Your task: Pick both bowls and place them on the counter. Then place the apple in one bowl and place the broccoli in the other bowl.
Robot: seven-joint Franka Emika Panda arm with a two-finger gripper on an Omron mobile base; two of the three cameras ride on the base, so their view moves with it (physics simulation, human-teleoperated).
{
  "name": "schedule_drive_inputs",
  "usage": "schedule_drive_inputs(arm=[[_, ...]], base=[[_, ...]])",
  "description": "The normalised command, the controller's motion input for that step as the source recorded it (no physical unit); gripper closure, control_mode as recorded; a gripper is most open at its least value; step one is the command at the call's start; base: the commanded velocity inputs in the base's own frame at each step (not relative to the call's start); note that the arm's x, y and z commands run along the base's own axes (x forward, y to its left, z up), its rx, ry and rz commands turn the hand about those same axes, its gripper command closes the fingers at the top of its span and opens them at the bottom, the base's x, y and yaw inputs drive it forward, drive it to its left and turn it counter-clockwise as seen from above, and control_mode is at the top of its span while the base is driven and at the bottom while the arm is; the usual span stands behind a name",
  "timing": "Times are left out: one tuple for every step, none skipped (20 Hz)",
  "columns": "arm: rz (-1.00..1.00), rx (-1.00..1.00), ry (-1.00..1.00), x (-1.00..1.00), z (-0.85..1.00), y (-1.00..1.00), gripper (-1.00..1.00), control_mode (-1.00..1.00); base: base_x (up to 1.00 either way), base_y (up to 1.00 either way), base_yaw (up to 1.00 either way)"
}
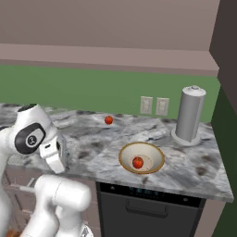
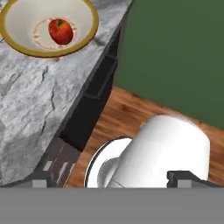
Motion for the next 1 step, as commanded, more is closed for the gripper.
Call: schedule_drive_inputs(arm=[[0.07, -0.09, 0.0, -0.29, -0.05, 0.52, -1.0, -1.0]], base=[[0.0, 0.0, 0.0]])
